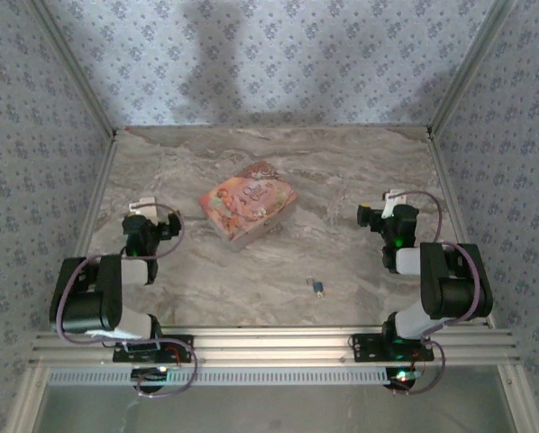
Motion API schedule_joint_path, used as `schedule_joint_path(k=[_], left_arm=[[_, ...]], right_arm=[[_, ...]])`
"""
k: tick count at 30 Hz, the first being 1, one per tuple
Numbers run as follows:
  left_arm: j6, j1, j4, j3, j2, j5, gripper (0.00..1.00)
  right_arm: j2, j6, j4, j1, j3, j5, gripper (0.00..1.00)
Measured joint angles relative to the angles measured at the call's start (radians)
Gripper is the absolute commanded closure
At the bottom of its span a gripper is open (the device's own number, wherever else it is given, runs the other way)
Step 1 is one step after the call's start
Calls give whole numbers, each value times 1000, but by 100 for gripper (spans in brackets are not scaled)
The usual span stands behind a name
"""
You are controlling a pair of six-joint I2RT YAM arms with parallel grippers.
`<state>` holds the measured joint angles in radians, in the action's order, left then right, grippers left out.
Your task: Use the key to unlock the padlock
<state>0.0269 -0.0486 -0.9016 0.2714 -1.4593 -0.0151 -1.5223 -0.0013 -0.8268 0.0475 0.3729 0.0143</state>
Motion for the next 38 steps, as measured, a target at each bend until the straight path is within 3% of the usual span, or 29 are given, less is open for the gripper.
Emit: schedule_joint_path(k=[9,17,38], left_arm=[[0,0,-178,-62,-54,50,2],[0,2,8,136,-68,47,2],[0,6,95,141,-68,26,2]], right_arm=[[0,0,0,0,0,0,0],[0,0,0,0,0,0,0],[0,-5,0,-3,0,0,0]])
